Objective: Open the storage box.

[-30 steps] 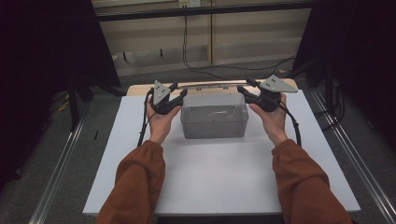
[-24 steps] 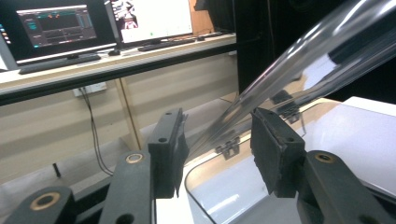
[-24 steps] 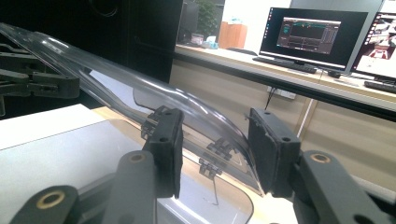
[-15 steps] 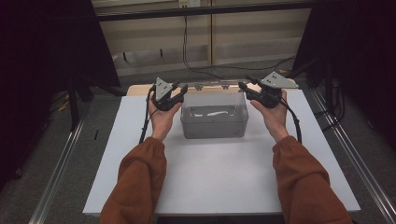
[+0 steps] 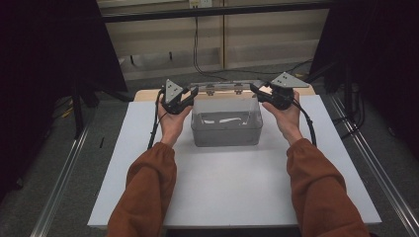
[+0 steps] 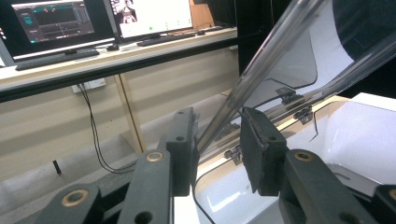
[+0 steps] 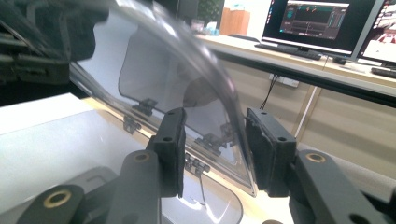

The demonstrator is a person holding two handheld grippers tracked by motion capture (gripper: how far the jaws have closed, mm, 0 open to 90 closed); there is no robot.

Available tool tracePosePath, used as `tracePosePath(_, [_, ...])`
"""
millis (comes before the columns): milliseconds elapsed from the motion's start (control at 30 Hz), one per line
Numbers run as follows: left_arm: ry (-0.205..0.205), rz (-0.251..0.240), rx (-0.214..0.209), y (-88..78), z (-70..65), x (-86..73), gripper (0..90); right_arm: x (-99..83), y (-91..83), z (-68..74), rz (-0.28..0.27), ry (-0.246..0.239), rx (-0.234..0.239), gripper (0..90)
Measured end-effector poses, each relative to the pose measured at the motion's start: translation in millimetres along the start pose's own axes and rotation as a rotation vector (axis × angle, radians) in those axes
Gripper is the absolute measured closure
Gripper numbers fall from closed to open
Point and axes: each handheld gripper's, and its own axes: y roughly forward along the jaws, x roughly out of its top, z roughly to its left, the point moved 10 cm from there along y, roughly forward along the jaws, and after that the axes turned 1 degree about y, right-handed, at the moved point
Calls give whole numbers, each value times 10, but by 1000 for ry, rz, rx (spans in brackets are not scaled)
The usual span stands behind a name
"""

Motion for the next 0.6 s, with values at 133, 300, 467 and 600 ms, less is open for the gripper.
tracePosePath(133, [-15,1,-5,15,4,4,661,-77,68,-46,11,4,-9,582])
tracePosePath(300, [-34,7,-3,45,31,-17,671,-177,119,-121,27,10,-34,572])
tracePosePath(467, [-26,18,6,74,55,-25,682,-258,159,-184,41,12,-39,559])
tracePosePath(600, [-34,22,2,93,63,-19,689,-310,212,-189,57,26,-26,594])
